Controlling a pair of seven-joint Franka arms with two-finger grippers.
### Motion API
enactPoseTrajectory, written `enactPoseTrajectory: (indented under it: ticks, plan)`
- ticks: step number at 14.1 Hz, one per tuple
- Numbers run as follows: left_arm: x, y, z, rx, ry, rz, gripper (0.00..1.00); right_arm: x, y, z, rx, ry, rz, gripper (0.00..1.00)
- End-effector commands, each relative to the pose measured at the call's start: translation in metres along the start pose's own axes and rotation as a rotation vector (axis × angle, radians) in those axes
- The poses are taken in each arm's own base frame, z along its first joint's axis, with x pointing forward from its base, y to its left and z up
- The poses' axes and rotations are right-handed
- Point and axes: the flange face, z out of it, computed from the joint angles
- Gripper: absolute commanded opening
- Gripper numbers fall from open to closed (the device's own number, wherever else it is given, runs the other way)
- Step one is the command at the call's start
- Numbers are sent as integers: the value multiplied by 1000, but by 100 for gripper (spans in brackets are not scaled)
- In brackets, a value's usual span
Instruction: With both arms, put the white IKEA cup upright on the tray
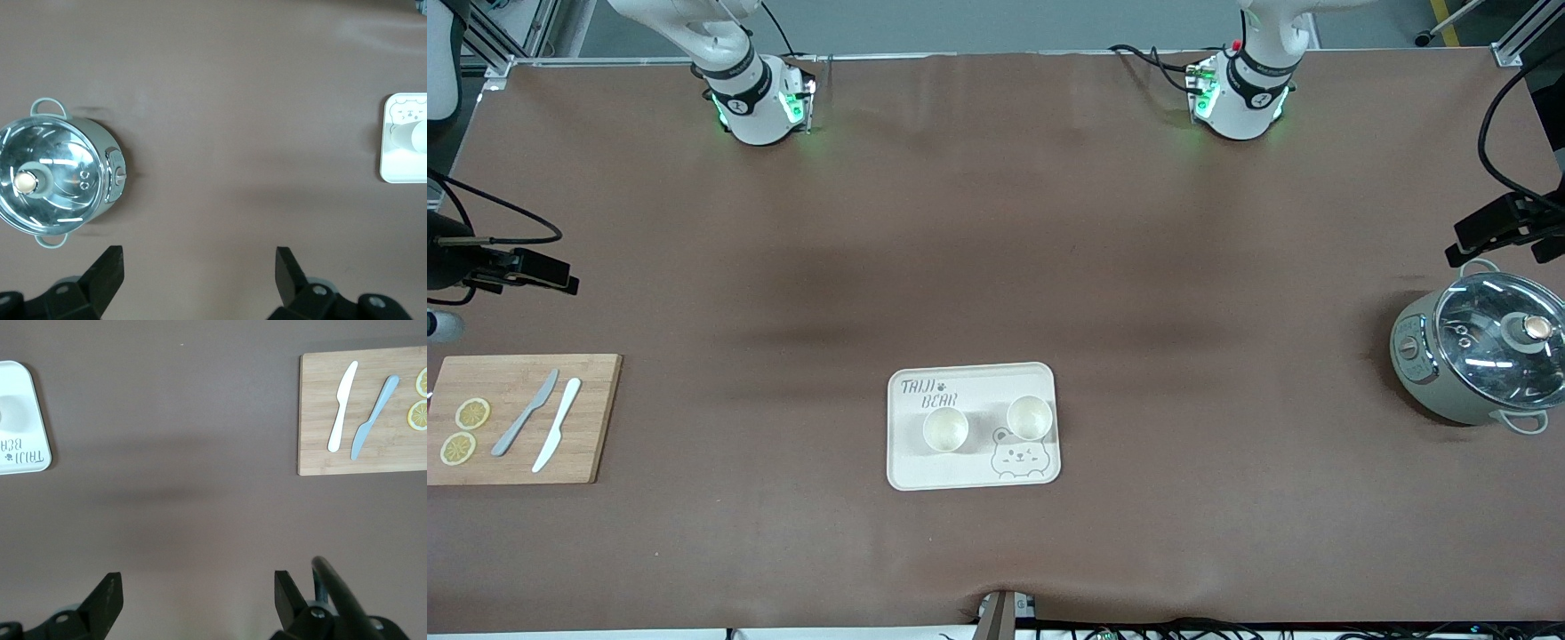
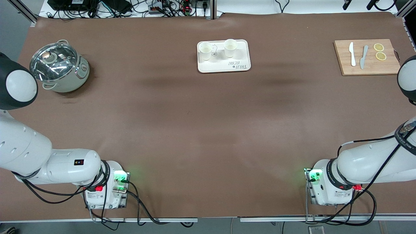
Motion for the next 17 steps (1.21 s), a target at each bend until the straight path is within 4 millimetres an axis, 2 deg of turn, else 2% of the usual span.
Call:
enactPoseTrajectory:
  ticks: [1, 4, 7, 17]
  plan:
    - [-3, 10, -6, 42, 27, 28, 100, -40, 2, -12, -8, 45, -16, 100]
    - [-1, 6, -9, 38, 33, 20, 100, -57, 4, -22, -6, 57, -12, 100]
    - [-1, 7, -9, 38, 34, 20, 100, -54, 9, -22, -4, 65, -3, 100]
    - [-1, 14, -7, 38, 29, 32, 100, -53, 5, -20, -4, 63, -7, 100]
